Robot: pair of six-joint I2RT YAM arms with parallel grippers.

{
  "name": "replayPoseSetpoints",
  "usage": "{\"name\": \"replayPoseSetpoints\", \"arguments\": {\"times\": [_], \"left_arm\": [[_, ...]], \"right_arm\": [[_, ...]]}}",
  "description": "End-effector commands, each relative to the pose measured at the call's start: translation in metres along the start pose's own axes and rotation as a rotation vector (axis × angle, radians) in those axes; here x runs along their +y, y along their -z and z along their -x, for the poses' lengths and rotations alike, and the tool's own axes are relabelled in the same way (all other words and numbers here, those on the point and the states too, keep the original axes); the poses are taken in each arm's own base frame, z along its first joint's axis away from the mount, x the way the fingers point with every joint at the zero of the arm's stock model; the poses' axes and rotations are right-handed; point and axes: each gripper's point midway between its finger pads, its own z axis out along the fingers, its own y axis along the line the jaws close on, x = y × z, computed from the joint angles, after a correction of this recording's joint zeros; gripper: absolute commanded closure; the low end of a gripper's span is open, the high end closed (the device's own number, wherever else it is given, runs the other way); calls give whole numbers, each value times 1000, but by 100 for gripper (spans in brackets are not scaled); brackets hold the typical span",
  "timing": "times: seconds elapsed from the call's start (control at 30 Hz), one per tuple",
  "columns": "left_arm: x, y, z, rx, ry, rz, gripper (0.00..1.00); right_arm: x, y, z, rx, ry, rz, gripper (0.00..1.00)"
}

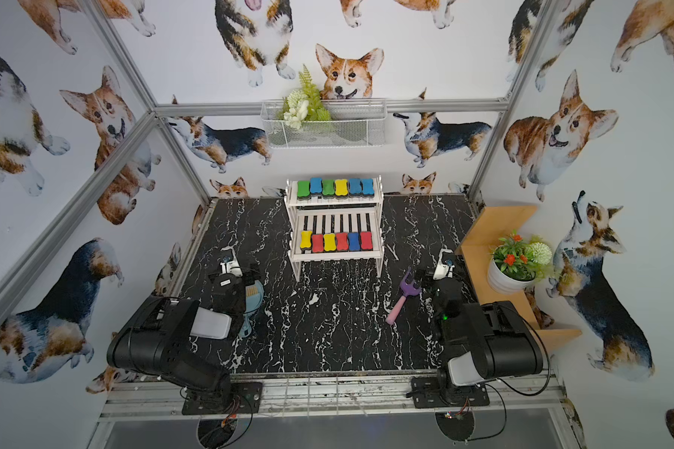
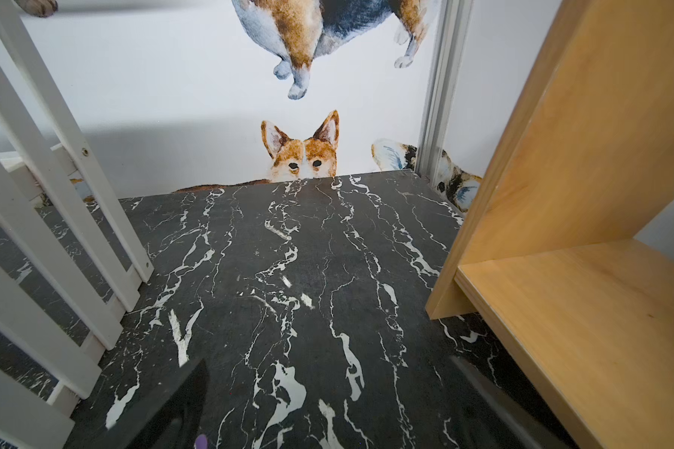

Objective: Remove the whiteboard erasers from the shelf
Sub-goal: Pick up the whiteboard eraser from the shelf.

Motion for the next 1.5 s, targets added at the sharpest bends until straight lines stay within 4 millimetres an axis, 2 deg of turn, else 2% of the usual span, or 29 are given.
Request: {"name": "replayPoseSetpoints", "arguments": {"times": [0.0,1.17,1.27,1.37,1.47], "left_arm": [[1,0,3,-10,5,7,0],[1,0,2,-8,3,5,0],[2,11,10,-48,19,-16,0],[8,30,17,-125,44,-29,0],[18,31,21,-123,60,32,0]], "right_arm": [[1,1,5,-21,-6,7,0],[1,-3,5,-13,-21,28,0],[-5,2,13,-27,-39,-7,0],[-6,-4,21,29,-40,-38,0],[-2,-5,25,53,-59,-26,0]]}}
